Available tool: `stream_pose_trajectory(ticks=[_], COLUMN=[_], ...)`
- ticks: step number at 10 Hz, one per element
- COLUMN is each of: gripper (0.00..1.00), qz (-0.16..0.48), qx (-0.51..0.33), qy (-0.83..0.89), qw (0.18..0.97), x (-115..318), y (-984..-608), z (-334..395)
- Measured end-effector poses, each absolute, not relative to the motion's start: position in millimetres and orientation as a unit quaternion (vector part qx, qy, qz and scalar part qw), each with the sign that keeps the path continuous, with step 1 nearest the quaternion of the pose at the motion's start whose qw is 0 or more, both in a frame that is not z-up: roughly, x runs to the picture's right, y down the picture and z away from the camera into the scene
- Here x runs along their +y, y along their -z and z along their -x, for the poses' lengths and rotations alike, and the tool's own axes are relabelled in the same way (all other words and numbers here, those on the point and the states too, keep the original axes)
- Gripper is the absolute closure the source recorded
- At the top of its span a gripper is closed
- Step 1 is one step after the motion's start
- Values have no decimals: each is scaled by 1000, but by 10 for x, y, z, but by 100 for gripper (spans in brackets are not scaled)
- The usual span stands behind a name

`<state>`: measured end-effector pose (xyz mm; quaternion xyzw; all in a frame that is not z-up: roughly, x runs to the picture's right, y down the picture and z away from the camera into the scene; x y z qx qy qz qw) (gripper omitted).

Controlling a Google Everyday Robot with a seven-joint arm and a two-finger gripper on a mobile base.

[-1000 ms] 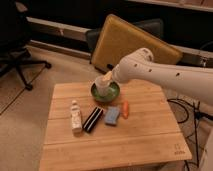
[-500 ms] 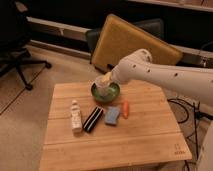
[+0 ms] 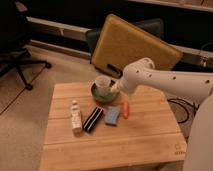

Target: Place the pepper in the ceramic cup

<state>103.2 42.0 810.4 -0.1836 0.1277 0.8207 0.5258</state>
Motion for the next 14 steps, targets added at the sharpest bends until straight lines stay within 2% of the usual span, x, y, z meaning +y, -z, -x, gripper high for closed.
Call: stream_pose_trajectory(ticks=[3,8,14], gripper=[35,35,35], qz=[188,228,231], qx=[190,231,226], qy=[-831,-816,-811], qw=[488,479,488], x=[748,880,852], y=[-8329,-8827,-8844], z=[-1319,-1194,-1153])
